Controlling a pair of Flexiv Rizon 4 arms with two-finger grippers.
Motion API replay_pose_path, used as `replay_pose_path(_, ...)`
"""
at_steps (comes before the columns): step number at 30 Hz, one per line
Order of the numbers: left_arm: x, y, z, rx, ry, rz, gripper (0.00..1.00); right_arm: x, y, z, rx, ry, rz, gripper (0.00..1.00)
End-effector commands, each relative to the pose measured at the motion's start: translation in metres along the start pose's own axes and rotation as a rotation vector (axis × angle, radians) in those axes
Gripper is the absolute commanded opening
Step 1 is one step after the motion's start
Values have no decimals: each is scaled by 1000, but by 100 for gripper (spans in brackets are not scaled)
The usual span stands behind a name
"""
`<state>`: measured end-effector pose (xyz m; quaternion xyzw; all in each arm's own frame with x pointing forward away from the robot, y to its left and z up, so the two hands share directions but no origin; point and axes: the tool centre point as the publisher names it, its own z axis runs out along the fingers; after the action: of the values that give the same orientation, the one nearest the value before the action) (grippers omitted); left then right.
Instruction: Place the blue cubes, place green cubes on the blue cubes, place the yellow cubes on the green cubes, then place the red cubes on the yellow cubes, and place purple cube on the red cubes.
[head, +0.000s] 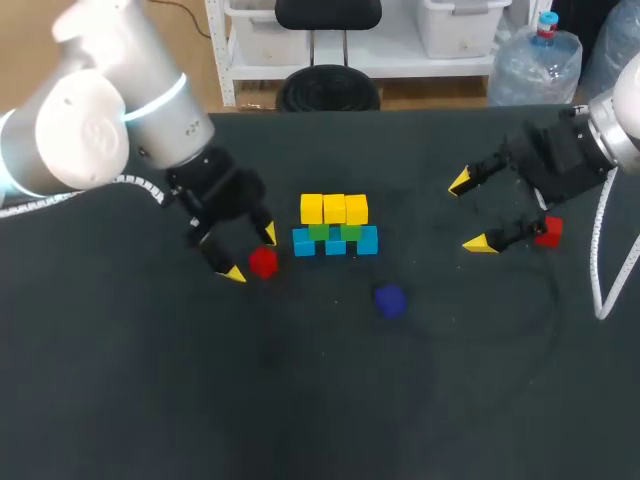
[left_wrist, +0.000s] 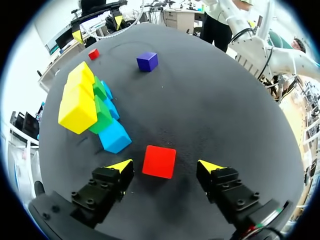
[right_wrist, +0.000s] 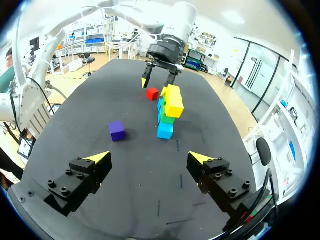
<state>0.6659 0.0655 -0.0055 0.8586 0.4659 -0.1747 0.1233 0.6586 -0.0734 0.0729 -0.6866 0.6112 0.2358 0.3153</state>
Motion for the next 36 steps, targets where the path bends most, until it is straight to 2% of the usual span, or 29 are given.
replay_pose_path(1,1,4,0,17,3,6,80,0,-1,0,0,-2,-1,100)
replay_pose_path(5,0,4,0,26,8,10,78,0,-1,0,0,-2,-1,100)
replay_pose_path(7,0,5,0,28,8,11,69,0,-1,0,0,-2,-1,100)
replay_pose_path(8,-1,5,0,28,8,11,68,0,-1,0,0,-2,-1,100)
replay_pose_path(9,-1,6,0,29,8,11,56,0,-1,0,0,-2,-1,100)
replay_pose_path(10,-1,6,0,30,7,11,54,0,-1,0,0,-2,-1,100)
replay_pose_path(18,-3,9,2,34,4,10,47,0,-1,0,0,-2,-1,100)
replay_pose_path(23,-3,11,0,27,8,8,29,0,-1,0,0,-2,-1,100)
replay_pose_path(27,-3,10,-3,21,9,2,0,0,-1,0,0,-2,-1,100)
replay_pose_path(36,-10,4,-14,9,10,-26,0,0,-1,0,0,-2,-1,100)
